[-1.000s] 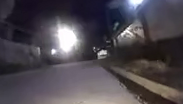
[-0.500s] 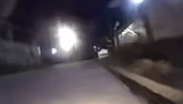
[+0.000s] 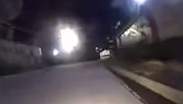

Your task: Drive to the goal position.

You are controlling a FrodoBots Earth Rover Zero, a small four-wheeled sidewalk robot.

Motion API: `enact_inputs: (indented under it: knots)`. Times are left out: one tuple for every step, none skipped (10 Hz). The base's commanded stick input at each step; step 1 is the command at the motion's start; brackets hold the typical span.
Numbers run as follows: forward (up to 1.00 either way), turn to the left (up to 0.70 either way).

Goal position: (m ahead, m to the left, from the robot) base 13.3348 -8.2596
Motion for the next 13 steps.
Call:
enact_inputs:
  knots:
    - [0.7, 0.0]
    - [0.7, 0.0]
    - [0.7, 0.0]
    - [0.7, 0.0]
    - [0.7, 0.0]
    - [0.7, 0.0]
    - [0.7, 0.0]
    - [0.7, 0.0]
    - [0.7, 0.0]
    - [0.7, 0.0]
    - [0.7, 0.0]
    - [0.7, 0.0]
    - [0.7, 0.0]
